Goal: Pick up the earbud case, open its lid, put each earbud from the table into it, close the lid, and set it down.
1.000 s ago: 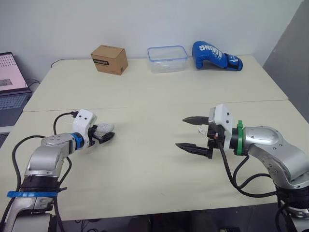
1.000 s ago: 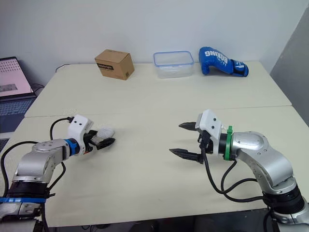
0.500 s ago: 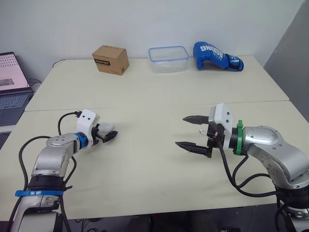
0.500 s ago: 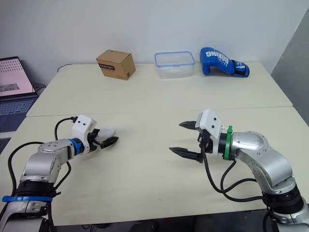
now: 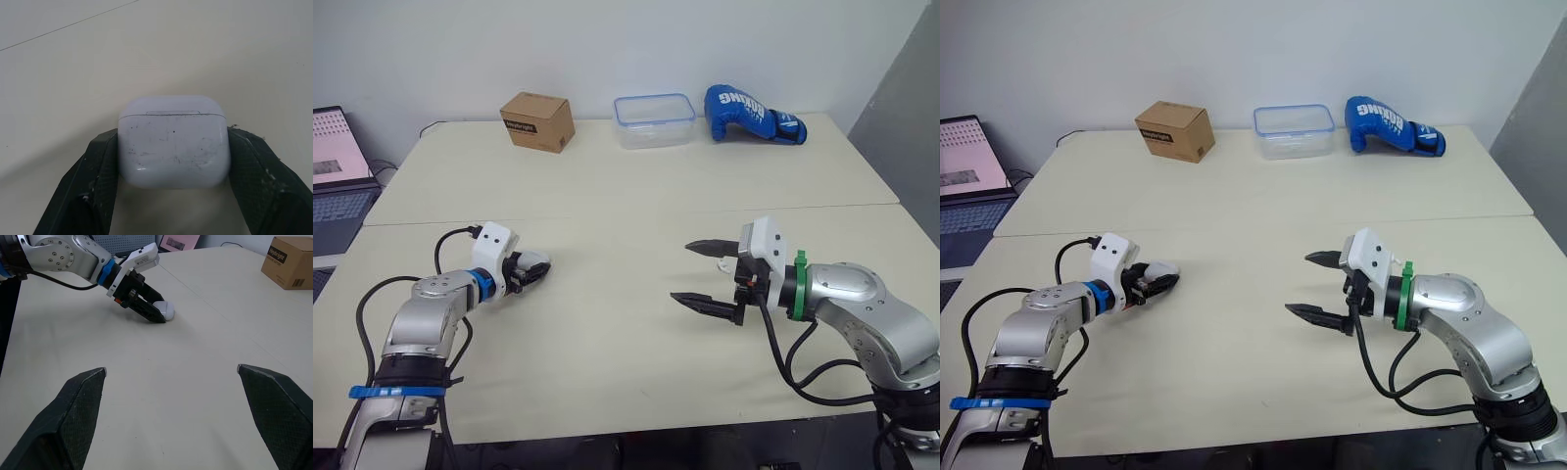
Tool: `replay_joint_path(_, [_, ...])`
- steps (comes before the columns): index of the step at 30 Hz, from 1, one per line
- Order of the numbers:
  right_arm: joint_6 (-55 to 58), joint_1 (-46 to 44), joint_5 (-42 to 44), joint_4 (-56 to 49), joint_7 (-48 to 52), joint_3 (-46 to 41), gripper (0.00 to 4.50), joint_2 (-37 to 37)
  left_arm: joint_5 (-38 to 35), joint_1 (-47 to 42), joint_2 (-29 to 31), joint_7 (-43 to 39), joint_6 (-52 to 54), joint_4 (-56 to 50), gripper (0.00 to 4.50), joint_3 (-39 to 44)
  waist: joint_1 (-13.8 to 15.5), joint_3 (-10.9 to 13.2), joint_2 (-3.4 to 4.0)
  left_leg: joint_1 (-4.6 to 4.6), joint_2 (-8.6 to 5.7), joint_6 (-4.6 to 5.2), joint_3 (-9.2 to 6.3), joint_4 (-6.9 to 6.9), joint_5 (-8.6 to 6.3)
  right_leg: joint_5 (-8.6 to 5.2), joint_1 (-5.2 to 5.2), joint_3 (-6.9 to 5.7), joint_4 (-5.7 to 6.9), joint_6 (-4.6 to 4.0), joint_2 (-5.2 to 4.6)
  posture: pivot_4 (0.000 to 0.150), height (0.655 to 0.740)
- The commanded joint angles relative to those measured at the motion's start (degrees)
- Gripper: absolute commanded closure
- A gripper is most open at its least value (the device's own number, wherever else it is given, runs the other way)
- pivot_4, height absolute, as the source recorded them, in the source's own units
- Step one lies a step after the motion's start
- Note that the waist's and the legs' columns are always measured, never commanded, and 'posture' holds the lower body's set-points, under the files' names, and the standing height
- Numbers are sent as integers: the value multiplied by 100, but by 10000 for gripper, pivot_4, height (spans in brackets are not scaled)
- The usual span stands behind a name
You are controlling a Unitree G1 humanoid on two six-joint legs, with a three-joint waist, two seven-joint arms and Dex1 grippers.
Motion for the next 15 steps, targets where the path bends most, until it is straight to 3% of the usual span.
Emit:
replay_joint_path(1, [-115,-4,-9,-122,-1,-57,0,-28,134,30,10,-95,37,29,17173,-125,0,0,0,0,0,0,0,0,0,0,0,0,0,0,0,1500,7307])
replay_joint_path(11, [651,-174,473,-124,-49,-349,0,-255,441,496,67,-174,-1182,-935,17173,-63,-6,1,0,-5,1,-1,1,-1,0,0,-5,2,-6,0,-1,1500,7307])
replay_joint_path(15, [1596,-453,943,32,-128,-481,0,-462,566,509,117,-554,-1806,-1593,17173,-360,10,2,-2,-7,1,-1,0,-1,0,1,-4,1,-6,-1,-1,1500,7307])
